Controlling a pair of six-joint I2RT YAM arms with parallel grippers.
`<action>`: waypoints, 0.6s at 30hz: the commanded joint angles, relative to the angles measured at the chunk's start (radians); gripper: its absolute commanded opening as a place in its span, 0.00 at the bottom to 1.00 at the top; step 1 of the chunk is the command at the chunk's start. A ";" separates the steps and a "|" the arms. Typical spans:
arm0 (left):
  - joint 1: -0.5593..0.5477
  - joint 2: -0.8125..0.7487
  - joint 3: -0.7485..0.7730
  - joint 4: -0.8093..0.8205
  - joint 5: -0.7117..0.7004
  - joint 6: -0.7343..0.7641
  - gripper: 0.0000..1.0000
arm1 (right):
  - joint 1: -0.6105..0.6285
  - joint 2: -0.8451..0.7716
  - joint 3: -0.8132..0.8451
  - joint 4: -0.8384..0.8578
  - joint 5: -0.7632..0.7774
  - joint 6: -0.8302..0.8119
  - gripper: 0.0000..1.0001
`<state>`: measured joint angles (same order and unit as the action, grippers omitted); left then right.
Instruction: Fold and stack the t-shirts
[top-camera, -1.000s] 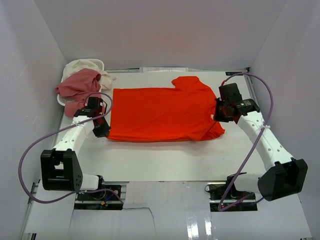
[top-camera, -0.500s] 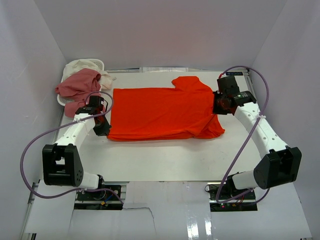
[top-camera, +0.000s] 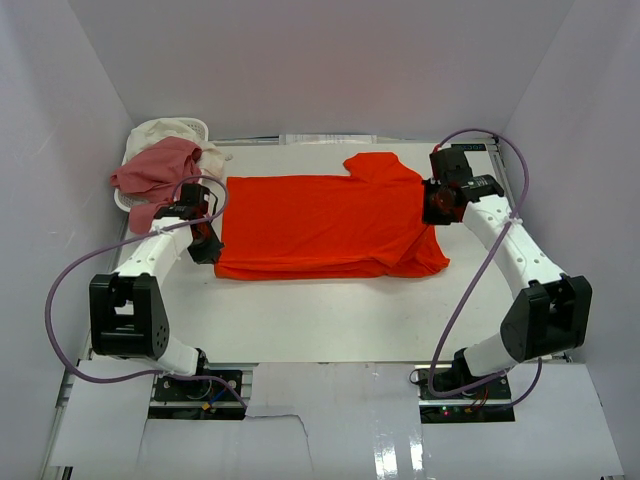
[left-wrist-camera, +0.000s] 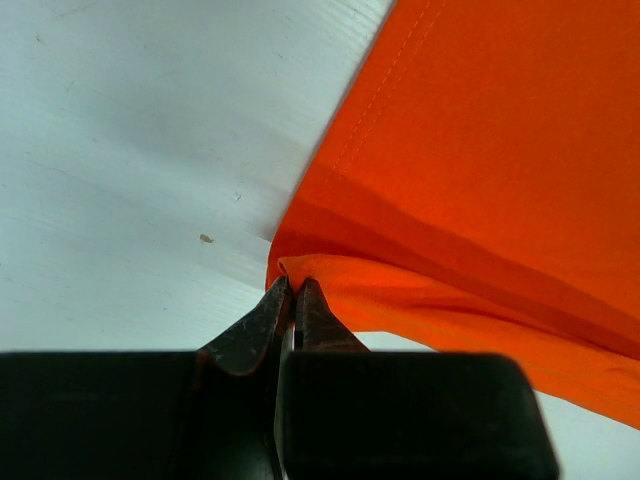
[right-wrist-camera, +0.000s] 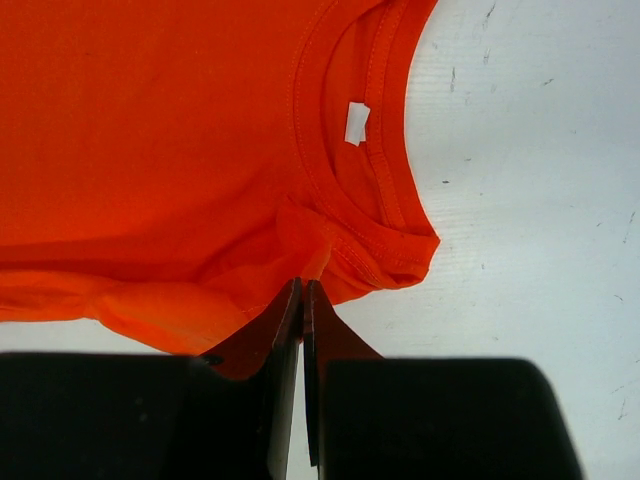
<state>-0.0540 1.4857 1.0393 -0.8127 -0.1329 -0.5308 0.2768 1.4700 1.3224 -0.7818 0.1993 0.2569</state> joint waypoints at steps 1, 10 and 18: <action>0.008 0.001 0.036 0.015 -0.034 0.009 0.00 | -0.008 0.013 0.066 0.027 0.000 -0.011 0.08; 0.006 0.041 0.048 0.026 -0.033 0.008 0.00 | -0.010 0.065 0.110 0.026 -0.006 -0.016 0.08; 0.008 0.059 0.073 0.027 -0.045 0.006 0.00 | -0.010 0.110 0.150 0.029 -0.026 -0.024 0.08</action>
<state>-0.0540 1.5513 1.0714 -0.7998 -0.1440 -0.5308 0.2722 1.5742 1.4124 -0.7815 0.1860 0.2501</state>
